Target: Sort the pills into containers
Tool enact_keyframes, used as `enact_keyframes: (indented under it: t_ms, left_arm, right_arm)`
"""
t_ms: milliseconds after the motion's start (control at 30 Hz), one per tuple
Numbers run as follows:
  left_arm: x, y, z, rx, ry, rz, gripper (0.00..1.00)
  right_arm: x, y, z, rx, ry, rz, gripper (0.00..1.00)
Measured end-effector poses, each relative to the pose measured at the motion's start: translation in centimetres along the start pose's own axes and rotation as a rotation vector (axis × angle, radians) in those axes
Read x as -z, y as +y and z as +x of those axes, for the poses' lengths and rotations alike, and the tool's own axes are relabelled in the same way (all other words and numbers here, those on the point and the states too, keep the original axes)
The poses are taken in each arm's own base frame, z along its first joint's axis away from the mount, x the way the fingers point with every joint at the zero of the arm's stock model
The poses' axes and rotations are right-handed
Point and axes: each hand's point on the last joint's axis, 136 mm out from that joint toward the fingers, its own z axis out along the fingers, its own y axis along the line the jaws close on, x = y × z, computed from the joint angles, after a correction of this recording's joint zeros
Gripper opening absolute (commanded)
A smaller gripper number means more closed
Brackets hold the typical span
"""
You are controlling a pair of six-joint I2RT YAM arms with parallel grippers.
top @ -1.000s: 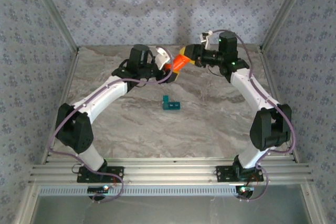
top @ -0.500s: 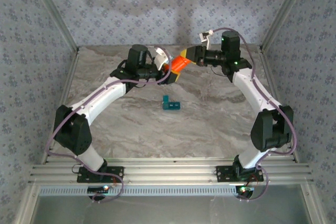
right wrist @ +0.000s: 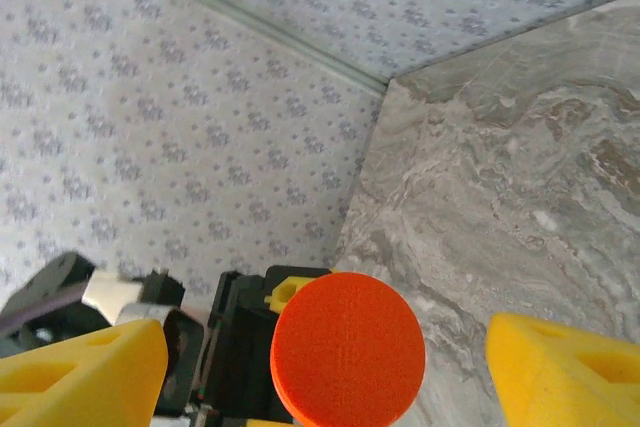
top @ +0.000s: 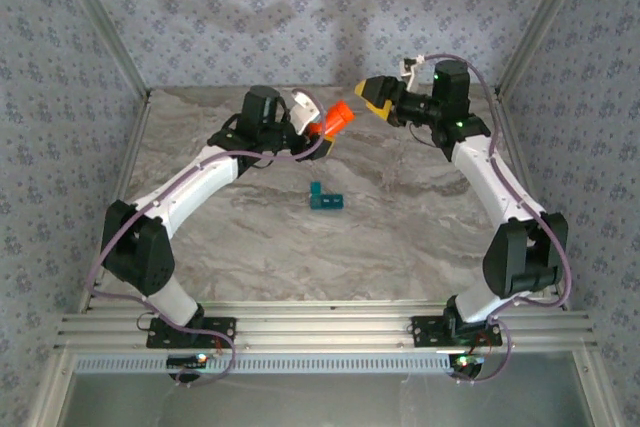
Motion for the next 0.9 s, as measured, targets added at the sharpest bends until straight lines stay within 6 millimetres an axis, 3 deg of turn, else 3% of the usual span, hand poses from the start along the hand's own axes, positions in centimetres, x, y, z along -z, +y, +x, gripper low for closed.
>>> enact_keyframes:
  t_ms: [167,333,767,900]
  left_arm:
    - [-0.2,0.9,0.5,-0.053,0.028,-0.072,0.00]
    - [-0.4,1.0,0.7,-0.095,0.043,-0.102,0.00]
    - [-0.6,0.4,1.3,-0.127,0.076,-0.102,0.00]
    - [-0.6,0.4,1.3,-0.129,0.076,-0.100,0.00]
  right_arm:
    - [0.0,-2.2,0.1,-0.166,-0.043,0.111,0.86]
    - [-0.7,-3.4,1.5,-0.265,-0.038,0.193,0.87]
    - [-3.3,-3.2,3.8,-0.301,0.019,0.218,0.86]
    - [-4.0,-2.7,4.0,-0.297,0.032,0.209,0.80]
